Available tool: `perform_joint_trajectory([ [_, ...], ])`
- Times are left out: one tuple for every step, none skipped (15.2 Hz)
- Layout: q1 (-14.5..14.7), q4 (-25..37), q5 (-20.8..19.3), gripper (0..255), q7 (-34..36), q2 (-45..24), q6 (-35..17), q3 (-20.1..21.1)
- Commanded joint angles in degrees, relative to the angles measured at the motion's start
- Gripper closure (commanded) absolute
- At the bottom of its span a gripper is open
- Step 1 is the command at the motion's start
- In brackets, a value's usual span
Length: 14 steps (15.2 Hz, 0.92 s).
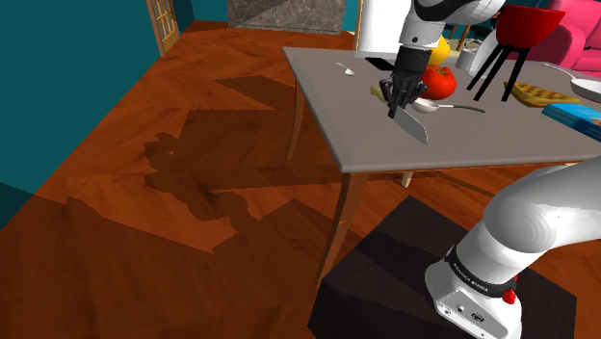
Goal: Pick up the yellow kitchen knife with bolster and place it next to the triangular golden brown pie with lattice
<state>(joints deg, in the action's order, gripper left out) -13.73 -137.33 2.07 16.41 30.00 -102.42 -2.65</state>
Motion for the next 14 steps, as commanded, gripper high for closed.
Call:
perform_joint_trajectory([
  [0.00, 0.00, 0.00, 255, 0.00, 0.00, 0.00, 0.00],
  [0.00, 0.00, 0.00, 255, 0.00, 0.00, 0.00, 0.00],
  [0.00, 0.00, 0.00, 255, 0.00, 0.00, 0.00, 0.00],
  [0.00, 0.00, 0.00, 255, 0.00, 0.00, 0.00, 0.00],
  [0.00, 0.00, 0.00, 255, 0.00, 0.00, 0.00, 0.00],
  [0.00, -0.01, 0.00, 255, 0.00, 0.00, -0.01, 0.00],
  [0.00, 0.70, 0.00, 255, 0.04, 0.09, 0.78, 0.01],
  [0.00, 1.41, -0.01, 255, 0.08, 0.17, 1.57, 0.02],
  [0.01, 2.14, -0.01, 255, 0.12, 0.21, 2.35, 0.02],
  [0.01, 2.88, -0.01, 255, 0.16, 0.25, 3.13, 0.03],
  [0.02, 3.63, -0.01, 255, 0.19, 0.28, 3.90, 0.04],
  [0.02, 4.39, -0.01, 255, 0.23, 0.30, 4.68, 0.04],
  [0.03, 5.15, -0.02, 255, 0.27, 0.30, 5.44, 0.05],
  [0.03, 5.93, -0.01, 255, 0.30, 0.29, 6.21, 0.05],
])
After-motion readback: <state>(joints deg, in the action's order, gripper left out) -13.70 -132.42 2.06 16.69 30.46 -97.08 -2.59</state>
